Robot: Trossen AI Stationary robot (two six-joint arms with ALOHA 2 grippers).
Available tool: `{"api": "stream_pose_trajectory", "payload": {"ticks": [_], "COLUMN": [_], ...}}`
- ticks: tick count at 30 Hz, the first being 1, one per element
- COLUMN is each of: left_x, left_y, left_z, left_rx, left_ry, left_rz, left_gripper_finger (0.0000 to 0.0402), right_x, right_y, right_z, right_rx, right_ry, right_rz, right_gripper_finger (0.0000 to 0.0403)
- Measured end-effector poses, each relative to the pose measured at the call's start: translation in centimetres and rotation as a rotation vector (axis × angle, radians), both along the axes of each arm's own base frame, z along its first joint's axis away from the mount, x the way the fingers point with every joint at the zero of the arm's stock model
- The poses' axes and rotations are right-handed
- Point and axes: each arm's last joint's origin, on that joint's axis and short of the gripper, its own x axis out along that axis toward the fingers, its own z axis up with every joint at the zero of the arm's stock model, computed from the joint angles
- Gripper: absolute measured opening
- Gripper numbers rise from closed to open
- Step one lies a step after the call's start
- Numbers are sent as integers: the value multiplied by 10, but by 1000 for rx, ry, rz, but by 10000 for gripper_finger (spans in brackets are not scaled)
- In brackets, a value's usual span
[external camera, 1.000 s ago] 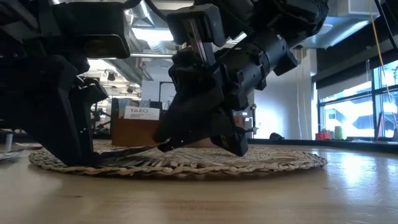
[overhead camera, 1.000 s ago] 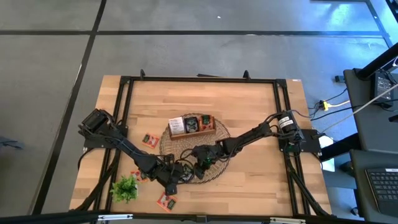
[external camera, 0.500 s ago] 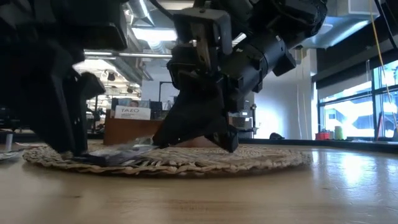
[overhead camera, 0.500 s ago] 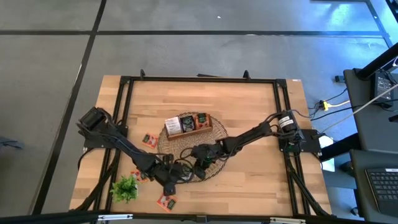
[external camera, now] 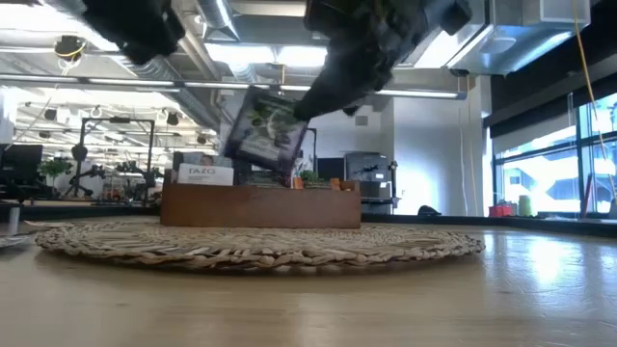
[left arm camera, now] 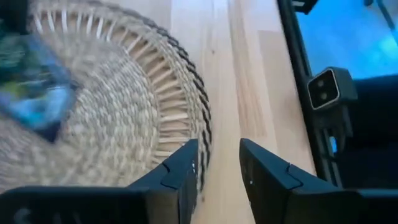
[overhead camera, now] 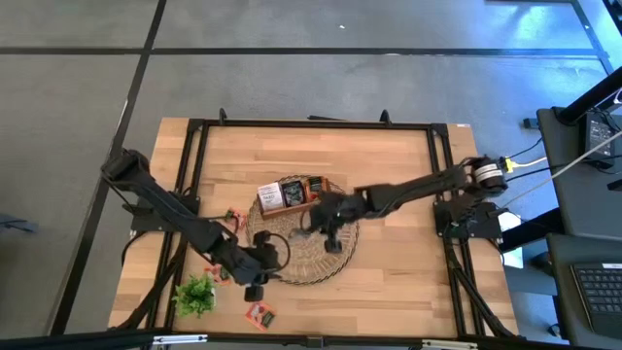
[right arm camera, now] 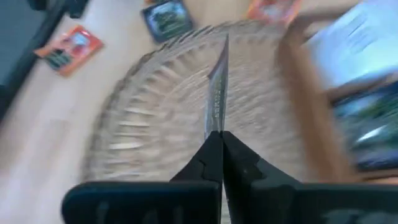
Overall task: Pick & Place Tea
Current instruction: Put the right violet tea bag into the middle slot of the wooden organizer
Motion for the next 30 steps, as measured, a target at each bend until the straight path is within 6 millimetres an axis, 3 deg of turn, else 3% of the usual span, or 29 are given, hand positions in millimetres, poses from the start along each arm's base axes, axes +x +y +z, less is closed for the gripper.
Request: {"api": "stream_pose_trajectory", "payload": {"ticks": [6, 9, 13, 18, 30], "left_x": [-5, -5, -4, -5, -6], "left_y": [4, 5, 5, 5, 9], "left_z": [13, 13, 13, 13, 9], "left_rx": [44, 52, 51, 53, 94], "left_ry": [-52, -61, -60, -58, -23], "left_rz": [-41, -14, -7, -7, 14], "left_gripper_finger": [118, 118, 114, 116, 114], "right_x": [4, 3, 4, 8, 10], "right_y": [-52, -76, -93, -99, -100], "right_z": [3, -1, 3, 7, -11], "right_rx": [-203, -244, -222, -200, -215], "right_ry": [-41, -25, -49, -75, 5], "right_rz": [26, 1, 14, 46, 48], "right_gripper_finger": [2, 2, 2, 2, 3]}}
